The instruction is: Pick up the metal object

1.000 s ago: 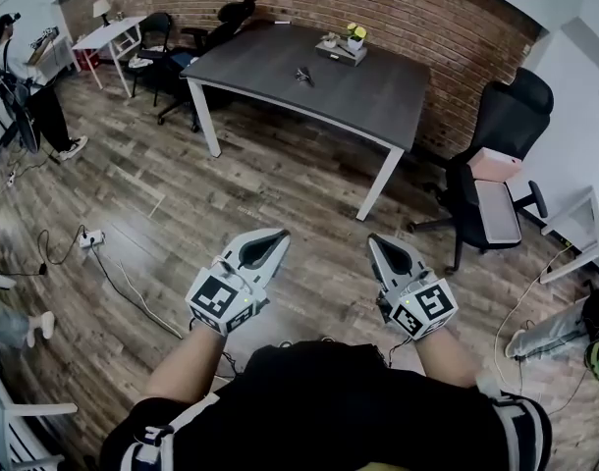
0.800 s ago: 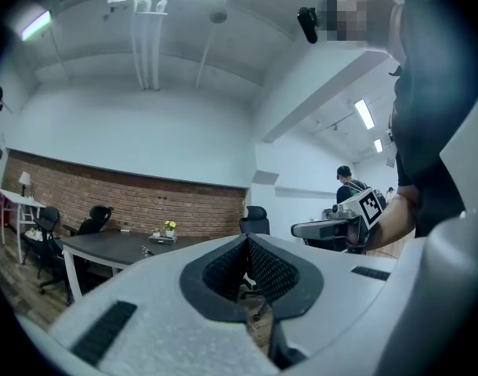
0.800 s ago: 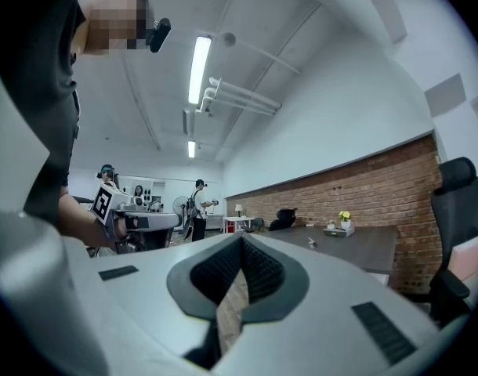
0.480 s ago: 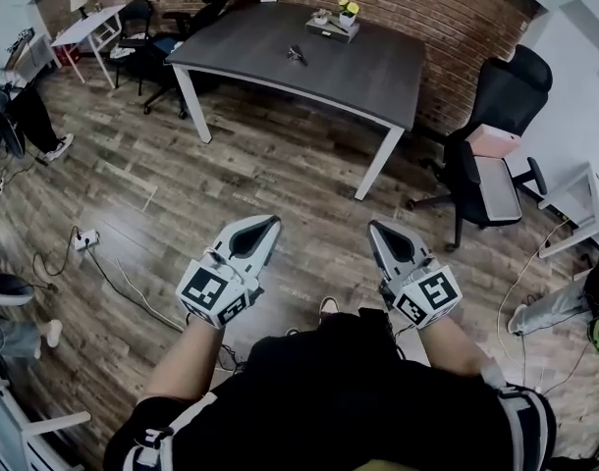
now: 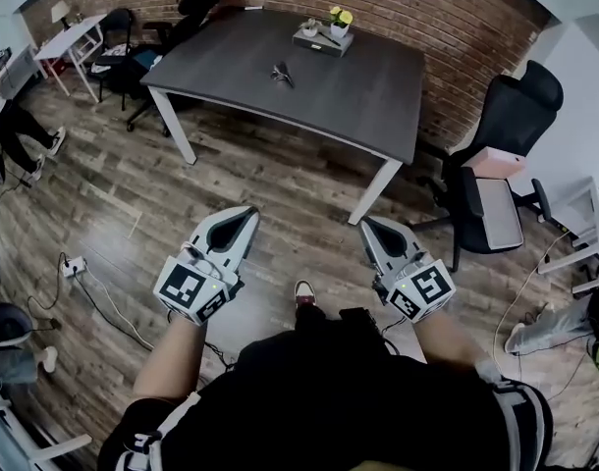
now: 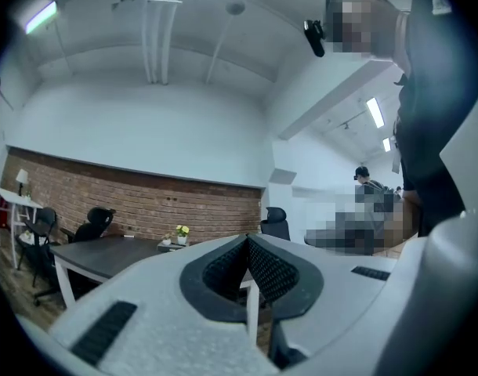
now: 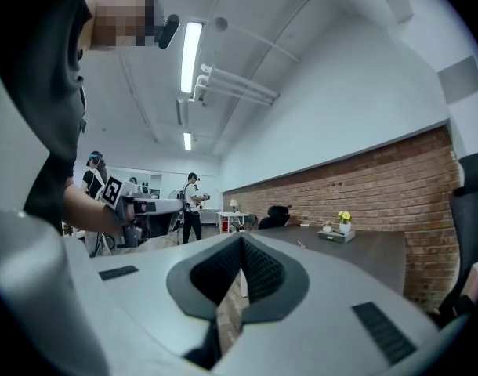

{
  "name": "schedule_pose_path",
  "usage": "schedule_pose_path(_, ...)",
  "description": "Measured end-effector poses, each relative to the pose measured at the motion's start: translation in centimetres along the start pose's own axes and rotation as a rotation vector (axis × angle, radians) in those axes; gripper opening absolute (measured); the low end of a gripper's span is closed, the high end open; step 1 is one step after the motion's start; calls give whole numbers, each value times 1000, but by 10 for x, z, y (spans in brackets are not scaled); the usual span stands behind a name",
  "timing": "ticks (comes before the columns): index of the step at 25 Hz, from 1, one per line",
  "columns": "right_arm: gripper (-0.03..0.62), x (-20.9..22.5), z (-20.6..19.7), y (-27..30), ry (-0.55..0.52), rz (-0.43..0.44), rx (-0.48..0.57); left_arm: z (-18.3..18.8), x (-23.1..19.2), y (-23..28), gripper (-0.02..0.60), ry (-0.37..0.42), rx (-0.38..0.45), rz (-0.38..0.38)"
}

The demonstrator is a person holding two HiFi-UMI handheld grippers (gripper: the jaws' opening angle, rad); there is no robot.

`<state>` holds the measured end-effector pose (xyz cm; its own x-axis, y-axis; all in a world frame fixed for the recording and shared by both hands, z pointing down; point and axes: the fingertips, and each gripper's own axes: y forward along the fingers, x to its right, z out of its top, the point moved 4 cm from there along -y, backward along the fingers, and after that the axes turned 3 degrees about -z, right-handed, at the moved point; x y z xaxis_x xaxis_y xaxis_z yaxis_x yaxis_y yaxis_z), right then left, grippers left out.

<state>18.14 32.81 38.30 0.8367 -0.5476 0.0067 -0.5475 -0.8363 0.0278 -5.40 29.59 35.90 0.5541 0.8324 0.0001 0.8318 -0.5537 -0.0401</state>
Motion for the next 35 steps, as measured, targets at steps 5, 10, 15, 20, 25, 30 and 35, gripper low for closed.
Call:
schedule_pose_path(5, -6, 61, 18, 80, -84, 102, 8, 19, -73, 75, 8, 75, -18, 31)
schedule_pose_path(10, -6, 103, 19, 142, -99, 126, -14, 20, -135, 112, 8, 74, -25, 73)
schedule_pose_path(15, -6, 126, 7, 212, -88, 124, -39, 6, -208, 137, 8, 31, -21, 84)
schedule_pose_path(20, -6, 138, -2, 312, -92, 99, -52, -4, -301, 163, 8, 25, -14, 40)
schedule_pose_path(25, -6, 147, 1, 402, -97, 58, -81, 2, -381, 194, 8, 30, -16, -35)
schedule_pose_path(30, -6, 159, -2, 453, -77, 9, -103, -11, -431, 206, 8, -6, -38, -64)
schedule_pose_path(35, -6, 187, -4, 485, -62, -13, -110, -19, -455, 223, 8, -27, -45, -50)
